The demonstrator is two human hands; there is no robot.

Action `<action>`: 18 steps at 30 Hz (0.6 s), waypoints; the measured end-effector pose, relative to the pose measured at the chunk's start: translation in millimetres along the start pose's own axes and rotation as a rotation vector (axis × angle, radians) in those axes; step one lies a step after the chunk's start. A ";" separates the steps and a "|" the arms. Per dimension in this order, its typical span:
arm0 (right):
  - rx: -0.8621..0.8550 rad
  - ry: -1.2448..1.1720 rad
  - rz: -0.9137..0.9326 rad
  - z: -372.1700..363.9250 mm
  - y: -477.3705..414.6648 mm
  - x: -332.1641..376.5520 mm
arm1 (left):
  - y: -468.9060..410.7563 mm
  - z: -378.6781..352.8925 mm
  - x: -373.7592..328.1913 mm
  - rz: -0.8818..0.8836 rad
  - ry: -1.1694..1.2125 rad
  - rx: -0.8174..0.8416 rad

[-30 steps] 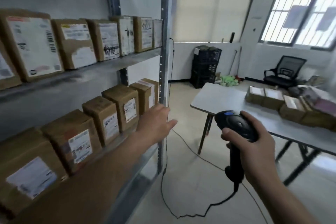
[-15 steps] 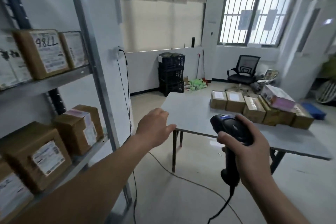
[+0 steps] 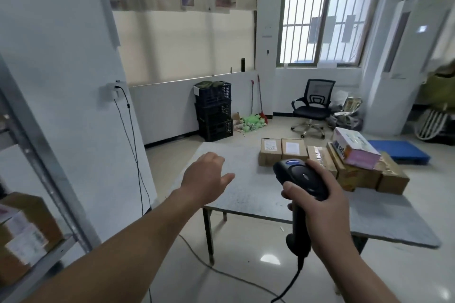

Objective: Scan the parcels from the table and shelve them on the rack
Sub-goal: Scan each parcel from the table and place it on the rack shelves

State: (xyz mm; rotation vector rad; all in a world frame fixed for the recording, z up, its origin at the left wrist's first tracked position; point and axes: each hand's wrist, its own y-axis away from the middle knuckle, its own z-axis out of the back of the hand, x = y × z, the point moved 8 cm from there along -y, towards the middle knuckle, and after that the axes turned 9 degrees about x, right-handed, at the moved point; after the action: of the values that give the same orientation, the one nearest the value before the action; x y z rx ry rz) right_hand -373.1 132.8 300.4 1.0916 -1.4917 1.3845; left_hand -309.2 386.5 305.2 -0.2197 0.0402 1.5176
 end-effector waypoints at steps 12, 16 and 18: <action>-0.055 0.066 -0.013 42.1 -132.5 -54.9 | -167.0 -68.9 -40.1 -0.123 0.079 0.025; -0.076 0.097 -0.028 42.2 -196.7 -83.6 | -244.4 -94.0 -35.2 -0.157 0.124 0.046; -0.090 0.112 -0.045 41.2 -227.6 -99.6 | -281.8 -107.0 -32.0 -0.168 0.141 0.071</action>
State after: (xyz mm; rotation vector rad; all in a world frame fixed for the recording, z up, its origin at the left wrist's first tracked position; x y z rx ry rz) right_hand -126.3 92.8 270.5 0.9701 -1.4267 1.3128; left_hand -19.6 326.5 238.8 -0.2666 0.1829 1.3292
